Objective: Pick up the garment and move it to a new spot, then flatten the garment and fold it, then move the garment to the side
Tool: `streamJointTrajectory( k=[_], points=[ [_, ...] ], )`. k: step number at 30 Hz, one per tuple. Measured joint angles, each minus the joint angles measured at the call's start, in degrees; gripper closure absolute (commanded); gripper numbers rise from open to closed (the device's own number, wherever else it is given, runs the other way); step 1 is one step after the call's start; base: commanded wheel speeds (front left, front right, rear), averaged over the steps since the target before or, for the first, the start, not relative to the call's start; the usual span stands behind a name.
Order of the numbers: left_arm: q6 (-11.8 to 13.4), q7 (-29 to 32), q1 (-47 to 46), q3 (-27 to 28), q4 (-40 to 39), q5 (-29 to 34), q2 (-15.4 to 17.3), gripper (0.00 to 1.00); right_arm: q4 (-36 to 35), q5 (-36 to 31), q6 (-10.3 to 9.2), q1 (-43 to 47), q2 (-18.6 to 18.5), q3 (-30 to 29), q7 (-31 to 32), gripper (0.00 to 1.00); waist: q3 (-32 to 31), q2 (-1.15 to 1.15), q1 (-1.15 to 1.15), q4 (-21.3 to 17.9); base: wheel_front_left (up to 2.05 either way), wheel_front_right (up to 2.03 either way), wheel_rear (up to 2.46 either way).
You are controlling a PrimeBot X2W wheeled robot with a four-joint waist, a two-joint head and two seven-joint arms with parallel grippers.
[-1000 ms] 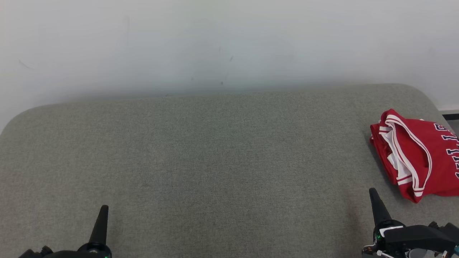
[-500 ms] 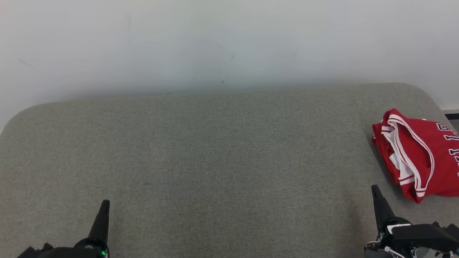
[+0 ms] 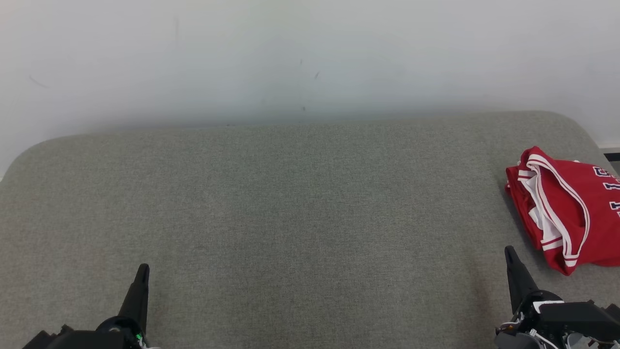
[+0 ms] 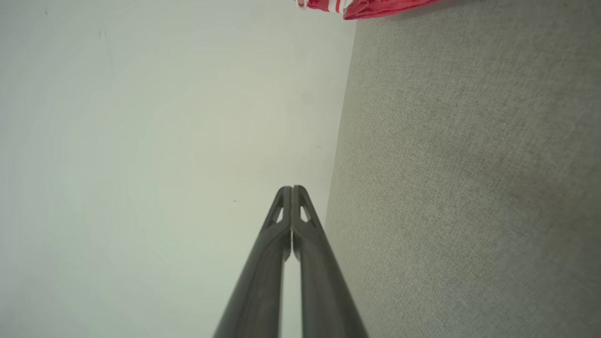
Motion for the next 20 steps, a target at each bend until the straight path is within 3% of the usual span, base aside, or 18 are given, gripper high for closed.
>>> streamJointTrajectory(
  k=[20],
  points=[
    [-0.3,1.1,-0.6,0.0,0.0,-4.3,0.0,1.00,-0.8,4.5,0.00,-0.1,0.1,-0.6,1.0,1.00,0.3,0.00,0.00,0.2,0.00,0.00,0.00]
  ],
)
